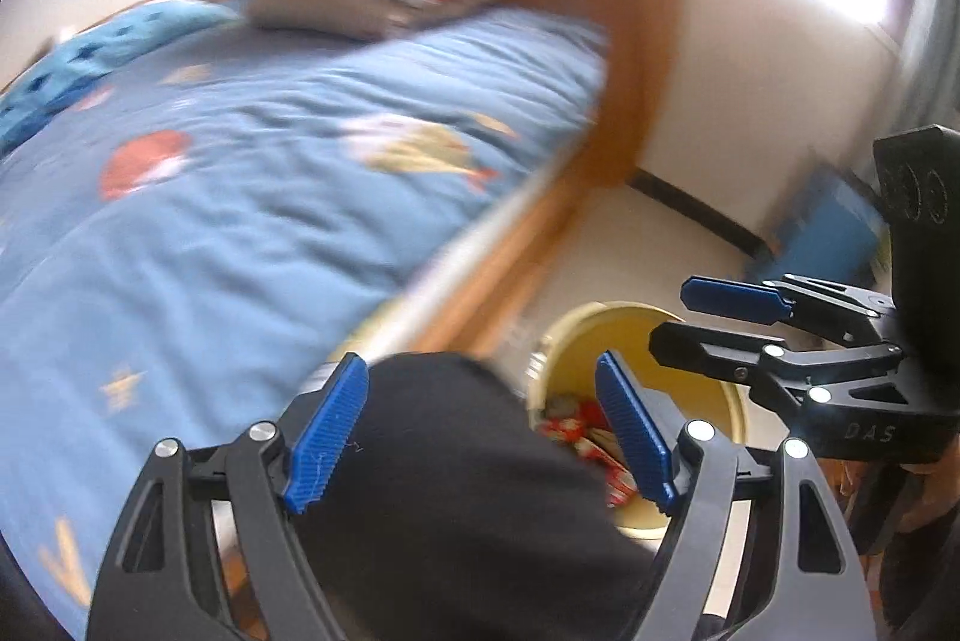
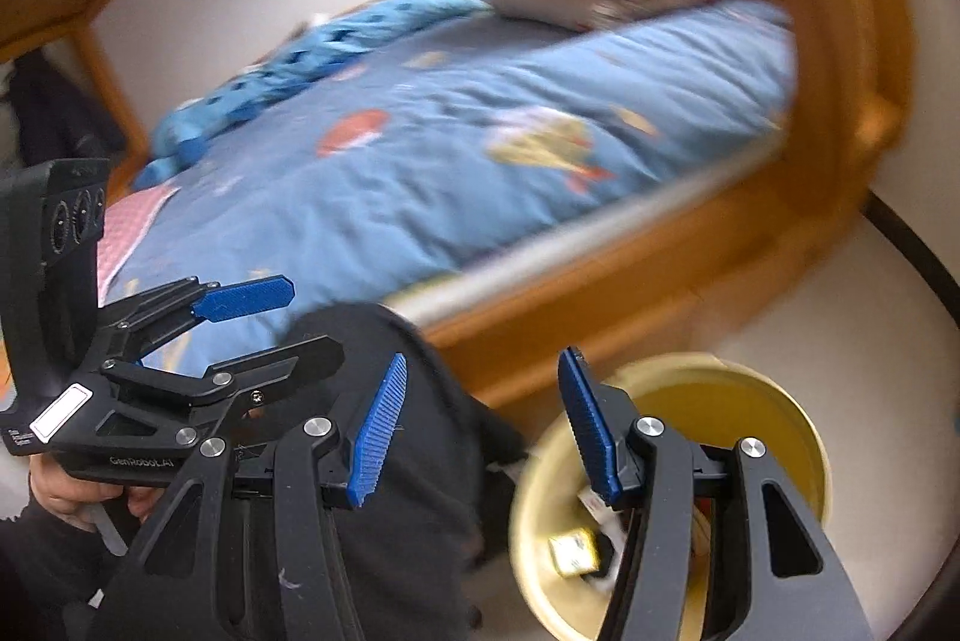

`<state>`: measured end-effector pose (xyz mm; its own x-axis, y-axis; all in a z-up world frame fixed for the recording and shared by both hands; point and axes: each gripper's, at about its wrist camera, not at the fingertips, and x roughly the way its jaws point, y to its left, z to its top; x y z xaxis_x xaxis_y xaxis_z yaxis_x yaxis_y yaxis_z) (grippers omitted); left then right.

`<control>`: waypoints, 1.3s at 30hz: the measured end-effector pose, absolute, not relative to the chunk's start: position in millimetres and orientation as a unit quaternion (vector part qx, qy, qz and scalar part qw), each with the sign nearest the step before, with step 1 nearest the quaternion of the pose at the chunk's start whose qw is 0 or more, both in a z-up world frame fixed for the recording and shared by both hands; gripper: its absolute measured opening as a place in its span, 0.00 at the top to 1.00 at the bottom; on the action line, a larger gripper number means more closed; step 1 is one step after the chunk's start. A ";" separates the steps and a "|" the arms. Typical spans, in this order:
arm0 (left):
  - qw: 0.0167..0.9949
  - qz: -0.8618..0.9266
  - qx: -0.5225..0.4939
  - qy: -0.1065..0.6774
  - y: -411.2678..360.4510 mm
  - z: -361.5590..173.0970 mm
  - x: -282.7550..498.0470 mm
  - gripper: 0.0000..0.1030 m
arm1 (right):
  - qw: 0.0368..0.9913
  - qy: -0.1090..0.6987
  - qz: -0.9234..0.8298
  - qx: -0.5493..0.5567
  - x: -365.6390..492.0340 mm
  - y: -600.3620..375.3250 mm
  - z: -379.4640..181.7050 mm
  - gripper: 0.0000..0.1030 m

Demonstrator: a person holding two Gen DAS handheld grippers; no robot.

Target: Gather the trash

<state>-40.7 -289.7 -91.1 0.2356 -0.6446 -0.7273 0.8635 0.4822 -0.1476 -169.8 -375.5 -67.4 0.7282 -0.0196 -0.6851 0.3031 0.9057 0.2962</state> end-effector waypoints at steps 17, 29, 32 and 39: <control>0.918 -0.238 0.030 0.316 -90.3 -32.4 37.1 0.16 | 0.946 0.289 0.110 0.094 -20.2 -230.6 -4.6 0.48; 0.952 -0.154 0.007 0.263 -41.6 -5.3 35.4 0.04 | 0.966 0.228 0.103 0.072 -5.6 -206.9 20.7 0.32; 0.957 -0.143 0.008 0.252 -39.9 0.6 34.2 0.04 | 0.972 0.203 0.096 0.067 -11.9 -205.5 24.0 0.18; 0.962 -0.134 0.000 0.240 -36.1 8.4 30.7 0.04 | 0.982 0.160 0.073 0.061 -20.3 -208.6 31.2 0.08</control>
<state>30.7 -36.1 8.4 0.8492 -0.2577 -0.4610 0.2575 0.9641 -0.0647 -20.3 -208.6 31.2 0.9379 0.1632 -0.3061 -0.1237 0.9818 0.1442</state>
